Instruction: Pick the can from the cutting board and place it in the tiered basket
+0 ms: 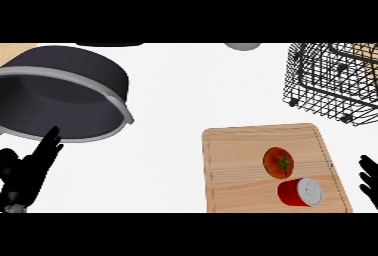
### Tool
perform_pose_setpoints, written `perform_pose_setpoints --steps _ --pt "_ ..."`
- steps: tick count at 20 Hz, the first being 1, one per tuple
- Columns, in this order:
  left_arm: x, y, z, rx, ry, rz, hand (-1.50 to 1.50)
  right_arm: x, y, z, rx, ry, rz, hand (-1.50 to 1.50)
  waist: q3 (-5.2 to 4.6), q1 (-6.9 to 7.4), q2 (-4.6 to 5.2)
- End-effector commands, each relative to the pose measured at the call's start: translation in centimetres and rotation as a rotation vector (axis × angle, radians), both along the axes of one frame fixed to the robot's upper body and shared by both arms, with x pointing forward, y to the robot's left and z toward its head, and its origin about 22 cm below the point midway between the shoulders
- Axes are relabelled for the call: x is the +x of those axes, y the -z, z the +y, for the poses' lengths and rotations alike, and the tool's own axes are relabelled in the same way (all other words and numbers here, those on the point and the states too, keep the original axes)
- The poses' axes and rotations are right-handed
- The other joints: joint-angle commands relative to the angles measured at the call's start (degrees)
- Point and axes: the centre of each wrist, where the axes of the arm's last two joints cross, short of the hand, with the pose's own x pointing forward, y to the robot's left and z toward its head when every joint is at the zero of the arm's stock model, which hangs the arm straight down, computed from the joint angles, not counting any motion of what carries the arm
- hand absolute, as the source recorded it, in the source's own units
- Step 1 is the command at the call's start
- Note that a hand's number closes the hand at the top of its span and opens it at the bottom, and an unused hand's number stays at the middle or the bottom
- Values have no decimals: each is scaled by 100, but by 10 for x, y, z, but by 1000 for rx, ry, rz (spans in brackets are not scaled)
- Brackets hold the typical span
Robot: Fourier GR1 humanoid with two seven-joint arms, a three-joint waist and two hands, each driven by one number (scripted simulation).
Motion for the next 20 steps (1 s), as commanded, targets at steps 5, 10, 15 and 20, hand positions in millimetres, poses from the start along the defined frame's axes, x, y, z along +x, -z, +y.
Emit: perform_pose_setpoints --steps 5,10,15,20 --pt "3 3 15 1 -9 10 0 -5 -11 -4 -46 2 180 -150 4 -39 -5" --pt "-12 4 -16 7 -16 -1 0 -21 -12 -15 1 25 193 -150 9 -39 -22" --pt "18 7 17 -7 -9 6 0 -7 12 -14 44 -5 192 -150 5 -47 1" --pt "8 7 1 -17 -10 14 0 -14 22 -6 56 7 159 -150 7 -39 -6"
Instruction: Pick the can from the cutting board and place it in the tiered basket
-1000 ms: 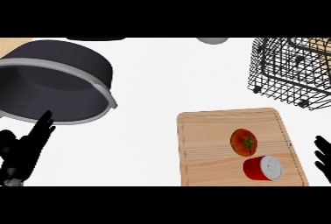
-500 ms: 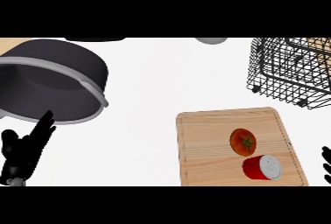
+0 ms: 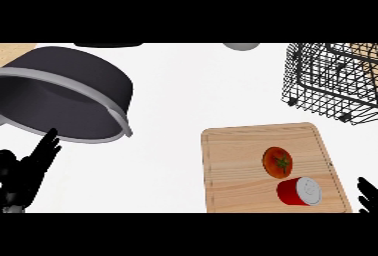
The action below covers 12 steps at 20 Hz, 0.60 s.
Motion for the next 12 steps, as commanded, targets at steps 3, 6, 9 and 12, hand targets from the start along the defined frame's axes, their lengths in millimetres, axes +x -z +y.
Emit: perform_pose_setpoints --steps 3,6,9,12 --pt "-4 0 7 0 6 -7 0 -2 18 9 12 7 -1 -150 -1 3 2" --pt "1 3 -18 1 -7 -4 0 13 23 3 8 -10 -8 -150 0 13 5" --pt "4 -13 -10 5 1 2 0 -1 47 3 4 -16 -13 -150 2 7 1" --pt "5 8 26 15 -7 -24 0 11 36 8 11 -12 -22 -150 -2 1 8"
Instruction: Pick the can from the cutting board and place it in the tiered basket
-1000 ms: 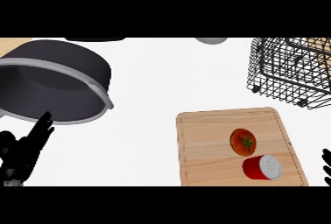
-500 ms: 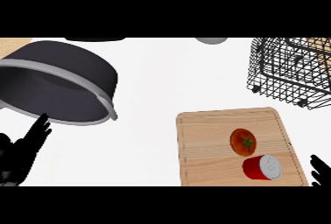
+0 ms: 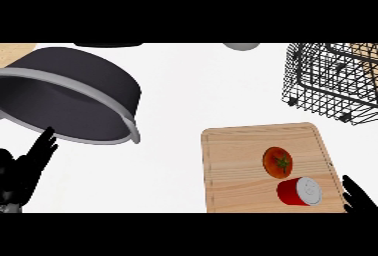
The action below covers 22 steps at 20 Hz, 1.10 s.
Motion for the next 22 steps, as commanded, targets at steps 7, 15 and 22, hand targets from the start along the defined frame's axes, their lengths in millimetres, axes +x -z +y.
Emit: perform_pose_setpoints --steps 7,15,22 --pt "0 11 -14 -9 -1 27 0 22 18 22 -6 -6 4 -150 -1 10 2" --pt "-10 -13 -10 -7 5 0 0 54 31 8 28 6 10 -150 1 35 0" --pt "1 -5 9 -14 -6 8 0 53 39 31 74 -65 16 -150 -1 15 3"
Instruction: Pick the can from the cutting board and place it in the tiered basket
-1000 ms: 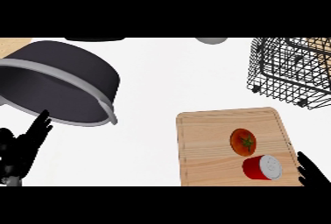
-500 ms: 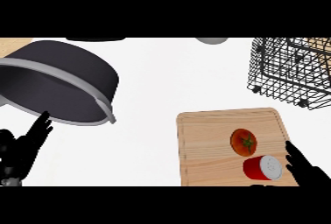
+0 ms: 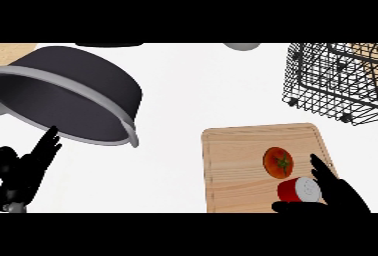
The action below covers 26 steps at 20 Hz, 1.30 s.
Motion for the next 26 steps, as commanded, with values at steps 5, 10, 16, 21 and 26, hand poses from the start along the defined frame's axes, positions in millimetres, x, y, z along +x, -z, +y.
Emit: perform_pose_setpoints --steps 5,10,16,21,26 --pt "7 3 14 -8 -4 -11 0 8 23 12 -71 -36 -159 150 -1 -8 3" --pt "2 11 16 11 -9 -11 0 -4 -11 33 -88 71 -221 150 -4 -25 -2" --pt "12 11 -1 11 3 -8 0 9 -18 45 -255 65 -229 150 -8 11 9" --pt "22 -3 -15 15 115 -29 0 51 -28 84 -691 -280 -277 150 -89 747 137" --pt "23 1 -20 22 95 -5 0 84 -65 159 -912 -219 -335 150 -49 557 38"
